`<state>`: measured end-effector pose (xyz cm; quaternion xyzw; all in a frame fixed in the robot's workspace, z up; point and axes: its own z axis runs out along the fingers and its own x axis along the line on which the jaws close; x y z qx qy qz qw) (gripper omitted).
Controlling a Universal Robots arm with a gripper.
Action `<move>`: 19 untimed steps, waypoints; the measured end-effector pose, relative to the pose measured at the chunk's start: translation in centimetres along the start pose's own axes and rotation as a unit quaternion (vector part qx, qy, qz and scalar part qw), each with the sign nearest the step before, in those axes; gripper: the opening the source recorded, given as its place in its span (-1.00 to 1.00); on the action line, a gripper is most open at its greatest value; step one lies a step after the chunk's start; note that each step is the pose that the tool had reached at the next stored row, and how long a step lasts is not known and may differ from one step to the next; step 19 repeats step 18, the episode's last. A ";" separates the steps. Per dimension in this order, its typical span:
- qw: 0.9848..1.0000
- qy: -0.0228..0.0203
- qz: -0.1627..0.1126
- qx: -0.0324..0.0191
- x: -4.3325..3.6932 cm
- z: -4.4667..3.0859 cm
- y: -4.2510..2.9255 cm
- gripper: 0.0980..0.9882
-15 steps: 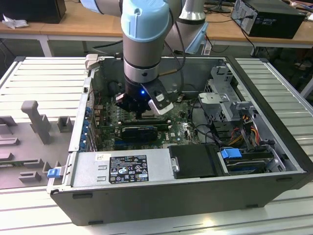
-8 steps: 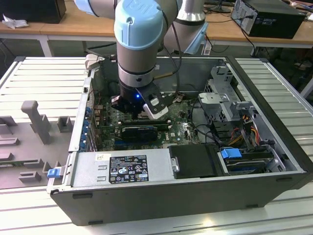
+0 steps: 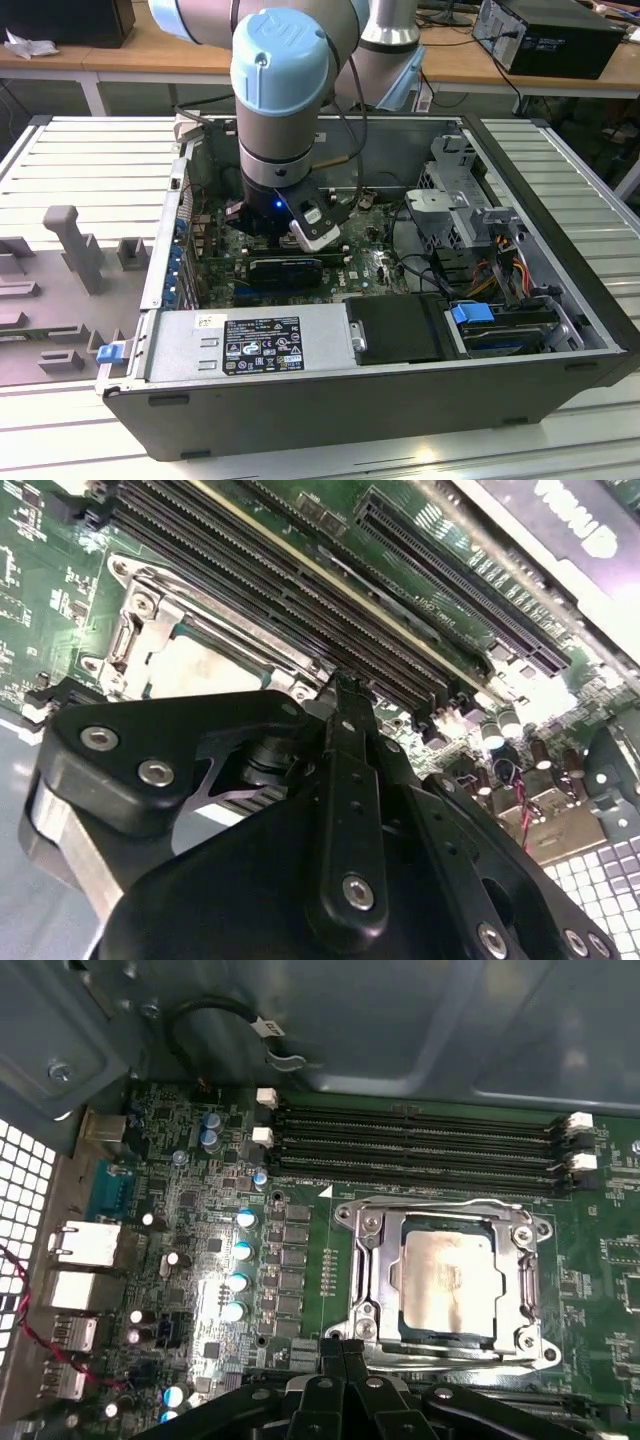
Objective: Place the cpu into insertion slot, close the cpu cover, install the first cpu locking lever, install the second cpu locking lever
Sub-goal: 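Install the second cpu locking lever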
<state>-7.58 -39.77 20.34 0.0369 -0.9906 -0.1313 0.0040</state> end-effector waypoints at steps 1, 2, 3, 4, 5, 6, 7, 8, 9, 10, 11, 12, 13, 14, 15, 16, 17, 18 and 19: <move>1.000 0.000 0.000 -0.006 0.00 0.24 -0.06 -0.98; 1.000 -0.001 0.000 -0.008 0.00 0.31 -0.09 -0.98; 1.000 -0.001 0.000 -0.012 0.00 0.37 -0.11 -0.98; 1.000 -0.001 0.000 -0.017 0.00 0.49 -0.13 -0.98; 1.000 -0.002 0.000 -0.022 0.00 0.62 -0.17 -0.98; 1.000 -0.002 0.000 -0.027 0.00 0.78 -0.20 -0.98; 1.000 -0.002 0.000 -0.030 0.00 0.86 -0.22 -0.98; 1.000 -0.002 0.000 -0.031 0.03 0.86 -0.24 -0.98; 0.999 -0.002 -0.001 -0.033 0.03 0.85 -0.23 -0.98; 0.999 -0.002 -0.001 -0.033 0.03 0.55 -0.16 -0.98; 0.999 -0.002 -0.001 -0.033 0.03 0.38 -0.11 -0.98; 0.999 -0.002 -0.001 -0.033 0.03 0.15 -0.05 -0.98; 0.999 -0.002 -0.001 -0.033 0.03 -0.06 0.00 -0.98; 0.999 -0.002 -0.001 -0.033 0.03 -0.31 0.07 -0.98; 0.999 -0.002 -0.001 -0.033 0.03 -0.71 0.18 -0.98; 0.999 -0.002 -0.001 -0.033 0.03 -1.00 0.26 -0.98; 0.999 -0.002 -0.001 -0.033 0.03 -1.24 0.33 -0.98; 0.999 -0.002 0.000 -0.033 0.03 -2.53 0.67 -0.98; 0.999 -0.002 0.000 -0.033 0.03 -2.53 0.67 -0.98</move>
